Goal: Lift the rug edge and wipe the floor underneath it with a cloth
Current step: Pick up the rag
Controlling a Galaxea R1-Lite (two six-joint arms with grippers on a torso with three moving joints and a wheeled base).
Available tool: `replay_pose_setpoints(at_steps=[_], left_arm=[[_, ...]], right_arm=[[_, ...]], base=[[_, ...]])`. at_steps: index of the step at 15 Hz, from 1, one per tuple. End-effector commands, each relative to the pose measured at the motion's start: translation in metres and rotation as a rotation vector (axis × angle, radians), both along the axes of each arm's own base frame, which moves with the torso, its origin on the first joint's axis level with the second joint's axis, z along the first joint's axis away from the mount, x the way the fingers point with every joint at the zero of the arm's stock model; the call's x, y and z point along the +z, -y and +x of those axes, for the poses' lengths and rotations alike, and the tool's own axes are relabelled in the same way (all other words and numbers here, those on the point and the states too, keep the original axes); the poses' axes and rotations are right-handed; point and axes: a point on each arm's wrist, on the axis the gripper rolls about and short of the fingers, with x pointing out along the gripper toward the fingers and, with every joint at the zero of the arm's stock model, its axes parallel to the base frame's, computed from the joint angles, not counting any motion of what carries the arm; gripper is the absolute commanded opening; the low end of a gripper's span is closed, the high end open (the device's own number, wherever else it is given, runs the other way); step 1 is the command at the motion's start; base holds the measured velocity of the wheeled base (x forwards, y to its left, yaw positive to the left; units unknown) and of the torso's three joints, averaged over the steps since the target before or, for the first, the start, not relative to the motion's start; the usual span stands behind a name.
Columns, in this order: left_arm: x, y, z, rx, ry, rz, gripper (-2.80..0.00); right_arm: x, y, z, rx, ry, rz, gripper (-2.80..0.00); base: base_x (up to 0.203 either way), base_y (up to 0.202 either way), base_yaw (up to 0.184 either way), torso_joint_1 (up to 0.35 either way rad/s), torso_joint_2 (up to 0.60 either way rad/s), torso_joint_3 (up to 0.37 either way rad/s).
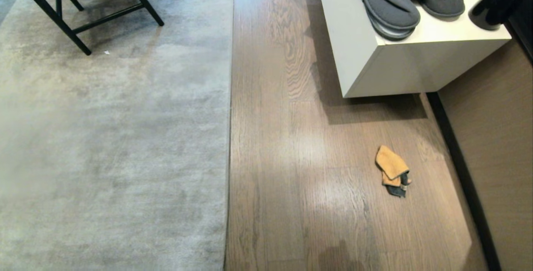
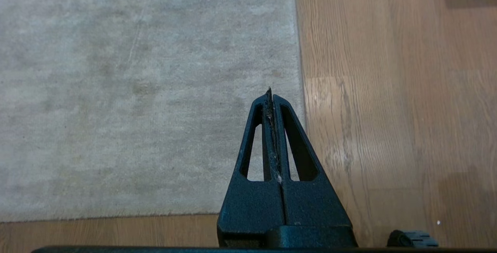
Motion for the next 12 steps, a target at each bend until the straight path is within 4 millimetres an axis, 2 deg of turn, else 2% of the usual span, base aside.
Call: replay_pose_setpoints(at_steps=[1,12], left_arm=[[0.0003,0.0000,-0.0001,0.000,0.001,0.000,-2.80],[0.0002,0.0000,-0.0001,0.000,0.000,0.000,-2.80]], right_arm=[[0.0000,0.0000,0.0001,0.001,-0.002,-0.001,-2.80],[0.0000,0.0000,0.0001,0.001,-0.002,-0.001,-2.80]], base=[[0.000,0.000,0.000,0.003,0.00,-0.189],[0.000,0.000,0.000,0.003,0.00,-0.199]])
